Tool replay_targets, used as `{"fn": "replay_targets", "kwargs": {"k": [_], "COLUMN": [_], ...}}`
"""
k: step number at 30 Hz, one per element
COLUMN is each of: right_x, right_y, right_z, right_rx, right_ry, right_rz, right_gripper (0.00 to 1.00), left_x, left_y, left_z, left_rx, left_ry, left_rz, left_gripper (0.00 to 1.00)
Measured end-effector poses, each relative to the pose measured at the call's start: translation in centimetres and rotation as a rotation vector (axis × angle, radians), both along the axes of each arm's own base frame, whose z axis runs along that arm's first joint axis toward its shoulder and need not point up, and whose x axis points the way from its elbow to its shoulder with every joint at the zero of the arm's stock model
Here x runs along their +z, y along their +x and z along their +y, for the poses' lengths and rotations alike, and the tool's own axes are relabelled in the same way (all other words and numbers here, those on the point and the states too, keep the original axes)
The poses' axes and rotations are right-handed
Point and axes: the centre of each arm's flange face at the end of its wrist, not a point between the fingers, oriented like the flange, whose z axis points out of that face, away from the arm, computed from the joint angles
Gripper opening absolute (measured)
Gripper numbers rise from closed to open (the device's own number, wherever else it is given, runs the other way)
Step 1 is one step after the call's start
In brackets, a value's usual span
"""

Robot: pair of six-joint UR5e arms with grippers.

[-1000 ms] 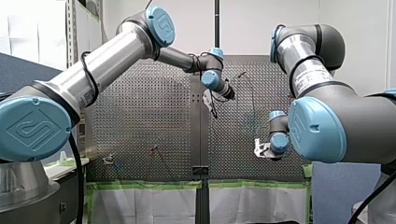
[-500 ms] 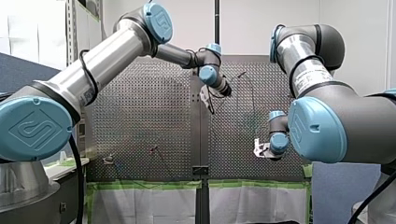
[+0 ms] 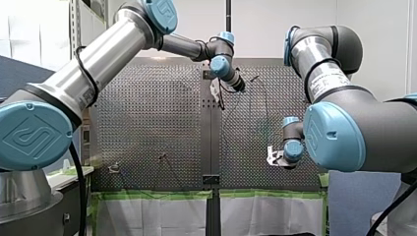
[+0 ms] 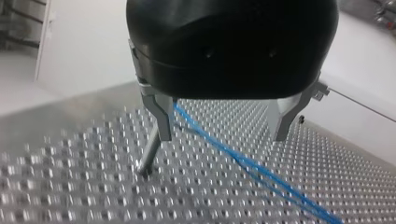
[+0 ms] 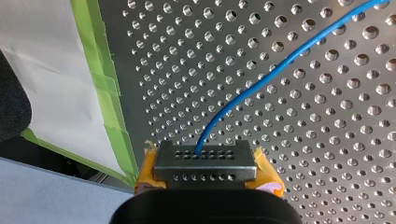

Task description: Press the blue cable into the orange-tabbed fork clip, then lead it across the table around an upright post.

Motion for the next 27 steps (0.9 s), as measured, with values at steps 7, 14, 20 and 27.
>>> {"fn": "replay_targets", "kwargs": {"k": [7,14,20,27], "right_x": [0.0,0.0,0.0,0.0], "right_y": [0.0,-0.2,0.0,-0.1], "right_z": [0.0,-0.1,0.0,0.0], "right_rx": [-0.001,-0.006,-0.004,-0.004], "right_ry": [0.0,0.0,0.0,0.001], "right_rz": [0.0,-0.002,-0.002,-0.002], "right_gripper": [0.0,0.0,0.0,0.0], "left_x": [2.1,3.3,3.2,3.4], "left_y": [-2.2,-4.9,-5.8,-5.3], "left_z": [0.8,1.8,1.9,2.1], "left_rx": [-0.024,-0.039,-0.055,-0.052], "left_ry": [0.045,0.124,0.181,0.229], "left_rz": [-0.049,-0.06,-0.083,-0.126], "left_gripper": [1.0,1.0,1.0,1.0]}}
